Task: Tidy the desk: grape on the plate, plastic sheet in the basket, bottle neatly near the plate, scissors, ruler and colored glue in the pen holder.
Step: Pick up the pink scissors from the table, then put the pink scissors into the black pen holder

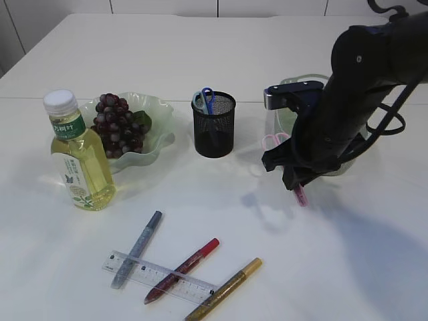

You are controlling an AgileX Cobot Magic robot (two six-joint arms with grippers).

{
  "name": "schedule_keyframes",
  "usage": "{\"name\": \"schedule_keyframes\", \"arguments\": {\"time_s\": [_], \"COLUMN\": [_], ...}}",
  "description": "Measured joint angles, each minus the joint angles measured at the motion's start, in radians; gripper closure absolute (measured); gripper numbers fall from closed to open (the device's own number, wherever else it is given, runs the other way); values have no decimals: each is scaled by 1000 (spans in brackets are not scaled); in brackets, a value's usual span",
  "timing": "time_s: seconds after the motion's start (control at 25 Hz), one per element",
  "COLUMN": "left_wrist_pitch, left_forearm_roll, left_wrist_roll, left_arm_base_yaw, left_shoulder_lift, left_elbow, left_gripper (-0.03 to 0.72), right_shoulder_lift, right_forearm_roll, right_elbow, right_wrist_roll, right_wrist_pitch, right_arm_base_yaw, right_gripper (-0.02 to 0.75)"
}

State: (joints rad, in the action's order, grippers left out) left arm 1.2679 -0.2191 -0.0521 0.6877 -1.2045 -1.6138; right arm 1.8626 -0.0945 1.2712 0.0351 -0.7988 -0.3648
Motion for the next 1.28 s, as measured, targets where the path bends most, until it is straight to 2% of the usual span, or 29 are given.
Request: {"name": "schedule_keyframes", "arguments": {"time_s": [0.36,0.68,1.28], "left_wrist_pitch": [0,0,0], "left_forearm_roll": [0,0,0], "left_wrist_roll": [0,0,0], "left_arm_base_yaw": [0,0,0], "left_shoulder_lift": [0,0,0], "left_elbow": [0,0,0], "left_gripper": [445,445,445], "right_shoulder_lift": [-4,-4,-4], "right_forearm_roll": [0,0,0], "right_elbow": [0,59,63], "right_wrist_roll": [42,46,60], "right_wrist_pitch": [115,235,614], "right_arm_base_yaw": [-85,-85,-86], "right_gripper": [551,552,552]}}
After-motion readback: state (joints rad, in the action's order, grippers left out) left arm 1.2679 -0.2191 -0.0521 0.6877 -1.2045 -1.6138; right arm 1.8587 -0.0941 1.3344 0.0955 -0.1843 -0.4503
